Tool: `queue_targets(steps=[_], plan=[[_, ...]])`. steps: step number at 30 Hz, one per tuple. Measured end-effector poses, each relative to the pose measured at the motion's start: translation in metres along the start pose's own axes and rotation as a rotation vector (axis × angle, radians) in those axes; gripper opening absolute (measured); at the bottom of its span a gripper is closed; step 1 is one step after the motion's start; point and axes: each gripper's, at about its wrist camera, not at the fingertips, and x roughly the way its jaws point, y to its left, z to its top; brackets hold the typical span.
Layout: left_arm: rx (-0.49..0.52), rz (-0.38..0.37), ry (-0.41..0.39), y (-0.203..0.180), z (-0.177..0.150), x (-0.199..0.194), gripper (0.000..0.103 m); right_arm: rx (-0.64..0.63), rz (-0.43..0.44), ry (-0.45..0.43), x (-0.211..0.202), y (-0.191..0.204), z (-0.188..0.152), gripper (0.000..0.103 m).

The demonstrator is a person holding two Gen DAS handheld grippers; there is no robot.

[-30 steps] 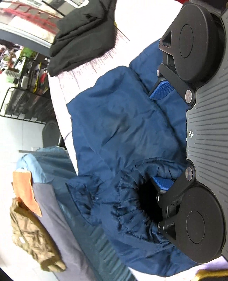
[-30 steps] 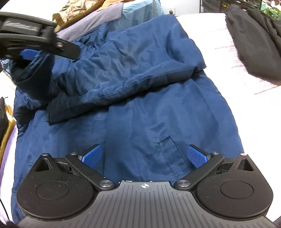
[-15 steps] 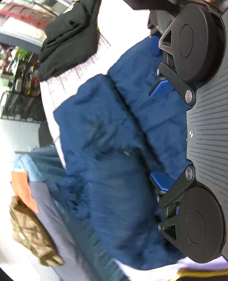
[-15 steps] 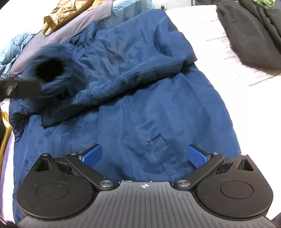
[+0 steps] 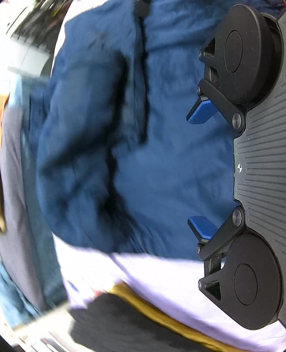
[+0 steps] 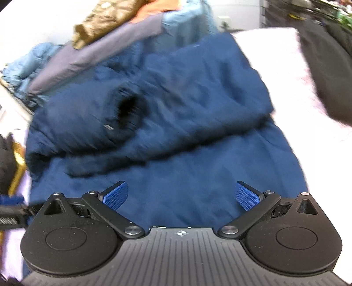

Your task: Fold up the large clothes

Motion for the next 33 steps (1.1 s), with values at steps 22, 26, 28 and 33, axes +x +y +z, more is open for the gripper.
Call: queue_targets(steps=[22,26,28,33], plan=[[0.076,0.028,-0.179,0.035,0.020,0.013,0.103,-0.073,0.304,-0.072,0.046,0.084,0.095,0.012],[0.124,-0.035,-0.215,0.025,0.051,0.043,0.103,-0.177,0.322,-0.136,0.017,0.094,0.109,0.012],[0.148,0.009,-0.222,0.021,0.063,0.053,0.103,-0.263,0.294,-0.150,0.010,0.101,0.109,0.012],[0.029,0.156,-0.220,0.053,0.078,0.062,0.103,-0.224,0.258,-0.196,0.004,0.089,0.112,0.012]])
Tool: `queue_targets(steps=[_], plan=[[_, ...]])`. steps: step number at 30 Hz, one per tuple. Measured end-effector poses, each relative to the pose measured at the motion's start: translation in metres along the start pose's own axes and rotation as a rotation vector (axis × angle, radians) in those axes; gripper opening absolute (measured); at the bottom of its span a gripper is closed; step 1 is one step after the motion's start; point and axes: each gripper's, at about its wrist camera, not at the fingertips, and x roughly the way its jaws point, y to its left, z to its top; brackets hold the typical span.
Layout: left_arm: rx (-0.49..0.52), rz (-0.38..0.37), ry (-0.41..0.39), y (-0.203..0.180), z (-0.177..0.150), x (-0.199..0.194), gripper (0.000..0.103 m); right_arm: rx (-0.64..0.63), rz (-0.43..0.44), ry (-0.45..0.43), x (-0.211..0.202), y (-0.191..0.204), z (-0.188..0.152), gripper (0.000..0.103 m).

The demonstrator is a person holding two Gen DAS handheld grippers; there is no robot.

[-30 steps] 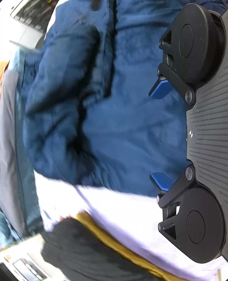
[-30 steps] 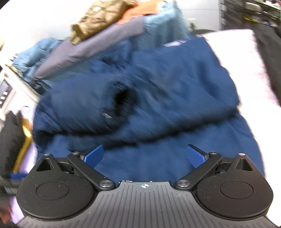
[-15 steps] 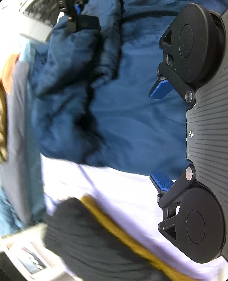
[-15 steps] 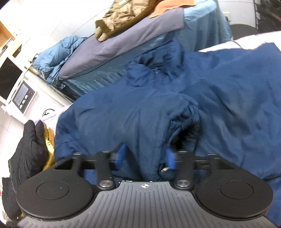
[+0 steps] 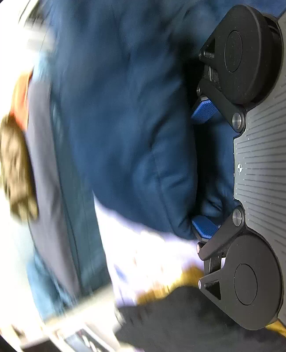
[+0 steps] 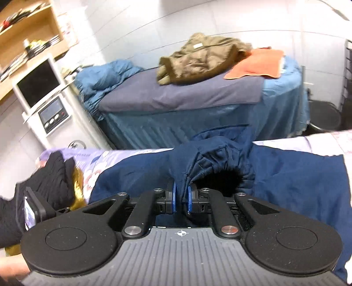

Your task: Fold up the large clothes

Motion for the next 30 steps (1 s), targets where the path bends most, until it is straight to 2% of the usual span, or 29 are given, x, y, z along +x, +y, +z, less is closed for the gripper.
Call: queue_targets(steps=[2,3,4,6,7,9,12,15,16,17,20,22,24,26,28,30], plan=[[-0.094,-0.022,-0.027,0.021,-0.004,-0.006,0.103,0.020,-0.005,0.002,0.000,-0.009,-0.002,0.012],[-0.120,-0.052,-0.015,0.028,-0.007,-0.007,0.103,0.031,0.001,0.011,0.000,-0.013,-0.003,0.013],[-0.126,-0.041,0.020,0.030,-0.010,-0.004,0.103,0.041,-0.002,0.025,0.003,-0.015,-0.004,0.012],[-0.096,0.097,0.096,0.031,-0.019,0.007,0.103,0.064,-0.048,0.057,0.013,-0.020,-0.009,0.012],[-0.085,0.124,0.136,0.034,-0.025,0.014,0.103,0.075,-0.088,0.077,0.021,-0.024,-0.011,0.012],[-0.148,0.054,0.201,0.047,-0.036,0.021,0.103,0.096,-0.136,0.118,0.037,-0.035,-0.017,0.012],[-0.239,0.030,0.197,0.062,-0.047,0.012,0.103,0.155,-0.150,0.215,0.060,-0.056,-0.030,0.013],[-0.264,0.012,0.165,0.068,-0.051,-0.006,0.103,0.150,-0.208,0.279,0.073,-0.067,-0.045,0.030],[-0.266,-0.006,0.146,0.070,-0.049,-0.011,0.103,0.173,-0.234,0.298,0.077,-0.072,-0.050,0.045],[-0.264,-0.022,0.122,0.069,-0.049,-0.019,0.103,0.204,-0.252,0.299,0.077,-0.076,-0.055,0.056],[-0.213,-0.061,0.063,0.056,-0.041,-0.042,0.103,0.264,-0.256,0.251,0.066,-0.084,-0.060,0.068],[-0.145,-0.083,0.001,0.041,-0.029,-0.059,0.103,0.249,-0.253,0.215,0.054,-0.081,-0.062,0.068],[-0.086,-0.094,-0.071,0.022,-0.014,-0.070,0.103,0.182,-0.294,0.174,0.038,-0.071,-0.060,0.070],[-0.039,-0.116,-0.119,0.006,0.001,-0.077,0.103,0.091,-0.318,0.099,0.024,-0.052,-0.057,0.083],[0.006,-0.138,-0.131,-0.012,0.020,-0.072,0.103,0.021,-0.294,0.024,0.011,-0.037,-0.055,0.093],[0.045,-0.132,-0.119,-0.029,0.034,-0.064,0.103,-0.033,-0.245,0.009,0.009,-0.026,-0.050,0.095]])
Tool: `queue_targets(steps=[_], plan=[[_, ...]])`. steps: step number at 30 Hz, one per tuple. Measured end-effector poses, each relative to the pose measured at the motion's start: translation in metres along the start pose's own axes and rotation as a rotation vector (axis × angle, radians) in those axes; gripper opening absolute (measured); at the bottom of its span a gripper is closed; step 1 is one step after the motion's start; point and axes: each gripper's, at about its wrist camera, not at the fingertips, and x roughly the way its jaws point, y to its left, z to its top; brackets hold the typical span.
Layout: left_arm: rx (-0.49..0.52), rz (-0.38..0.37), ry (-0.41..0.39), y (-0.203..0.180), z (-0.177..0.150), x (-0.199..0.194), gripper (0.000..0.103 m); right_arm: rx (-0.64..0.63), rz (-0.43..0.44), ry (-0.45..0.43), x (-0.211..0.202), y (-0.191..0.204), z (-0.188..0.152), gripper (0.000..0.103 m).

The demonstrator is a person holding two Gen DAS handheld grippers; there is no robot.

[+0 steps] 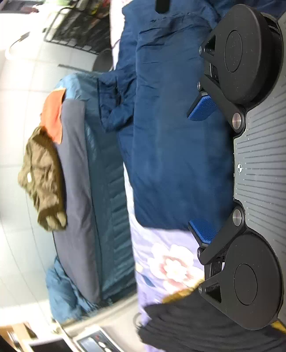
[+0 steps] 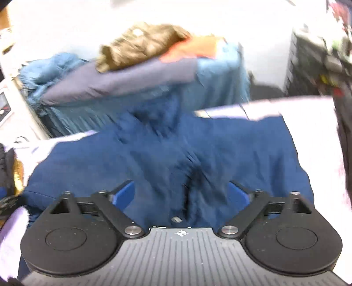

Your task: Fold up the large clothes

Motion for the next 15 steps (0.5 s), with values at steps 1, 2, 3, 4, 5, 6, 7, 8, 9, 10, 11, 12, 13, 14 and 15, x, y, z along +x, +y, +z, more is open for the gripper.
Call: queue_targets(steps=[1,2,3,4,5,6,7,8,9,10,11,12,13,14,15], plan=[[0.024,0.010,0.022,-0.007,0.006,0.010,0.103,-0.041,0.029,0.002,0.002,0.008,0.002,0.095],[0.041,0.019,0.043,-0.013,0.010,0.020,0.103,-0.079,0.049,0.006,0.004,0.016,0.005,0.095],[0.055,0.027,0.069,-0.016,0.012,0.033,0.103,-0.121,0.068,0.011,0.008,0.023,0.006,0.095],[0.069,0.036,0.105,-0.019,0.013,0.045,0.103,-0.167,0.085,0.022,0.015,0.031,0.007,0.097],[0.077,0.045,0.145,-0.018,0.013,0.061,0.103,-0.194,0.089,0.043,0.024,0.036,0.007,0.099],[0.079,0.051,0.184,-0.017,0.012,0.071,0.103,-0.209,0.080,0.065,0.033,0.039,0.011,0.099],[0.078,0.047,0.223,-0.016,0.009,0.081,0.103,-0.220,0.052,0.092,0.046,0.042,0.011,0.099],[0.076,0.042,0.253,-0.014,0.006,0.090,0.103,-0.227,0.024,0.117,0.055,0.044,0.009,0.099],[0.077,0.037,0.275,-0.012,0.002,0.096,0.103,-0.230,-0.006,0.151,0.067,0.044,0.008,0.099],[0.080,0.036,0.291,-0.010,-0.001,0.102,0.103,-0.230,-0.035,0.189,0.079,0.043,0.005,0.099],[0.084,0.030,0.302,-0.009,-0.004,0.107,0.103,-0.231,-0.054,0.239,0.092,0.042,0.003,0.100],[0.085,0.021,0.309,-0.009,-0.005,0.111,0.103,-0.227,-0.066,0.293,0.104,0.042,-0.001,0.101],[0.086,0.016,0.313,-0.008,-0.006,0.113,0.103,-0.210,-0.076,0.344,0.115,0.038,-0.006,0.102],[0.089,0.015,0.319,-0.008,-0.006,0.114,0.103,-0.188,-0.079,0.367,0.122,0.034,-0.011,0.103],[0.095,0.018,0.324,-0.010,-0.005,0.116,0.103,-0.156,-0.075,0.379,0.126,0.028,-0.015,0.103]])
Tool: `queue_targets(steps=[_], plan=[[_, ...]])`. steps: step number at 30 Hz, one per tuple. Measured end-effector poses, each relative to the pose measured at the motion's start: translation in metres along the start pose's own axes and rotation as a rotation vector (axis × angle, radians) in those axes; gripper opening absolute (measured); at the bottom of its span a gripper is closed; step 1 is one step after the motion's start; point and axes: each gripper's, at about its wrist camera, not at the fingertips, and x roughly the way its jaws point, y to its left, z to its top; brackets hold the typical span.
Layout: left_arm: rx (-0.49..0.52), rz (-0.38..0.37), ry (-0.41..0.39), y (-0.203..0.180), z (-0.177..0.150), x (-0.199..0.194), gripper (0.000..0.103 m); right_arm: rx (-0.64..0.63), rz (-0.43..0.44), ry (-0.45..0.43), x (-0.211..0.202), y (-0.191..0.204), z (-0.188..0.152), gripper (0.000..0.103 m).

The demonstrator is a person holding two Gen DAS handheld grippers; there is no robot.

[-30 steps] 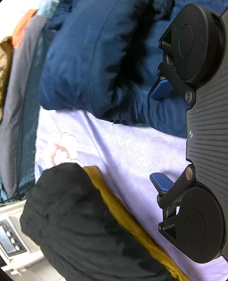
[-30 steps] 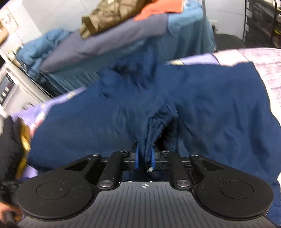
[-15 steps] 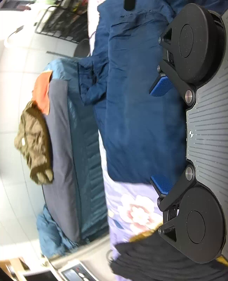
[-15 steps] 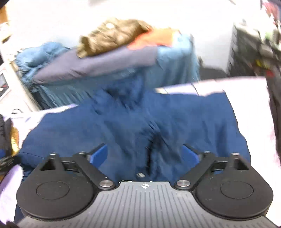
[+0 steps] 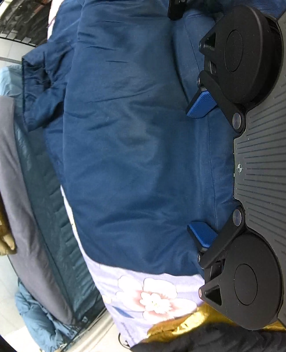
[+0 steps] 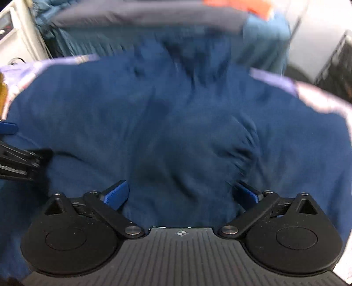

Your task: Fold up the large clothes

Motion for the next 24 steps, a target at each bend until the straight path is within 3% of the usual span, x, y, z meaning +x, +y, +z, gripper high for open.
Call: queue_targets(steps=[6,13,24], plan=[[0.089,0.038,0.039,-0.013,0.011,0.012,0.103,0.033,0.017,0.018,0.012,-0.005,-0.003,0.103],[0.042,-0.034,0.090,0.003,0.017,0.024,0.103,0.048,-0.009,0.095,0.028,0.001,0.017,0.103],[0.039,-0.007,0.093,-0.001,0.020,0.024,0.103,0.063,-0.004,0.053,0.031,-0.001,0.014,0.103]])
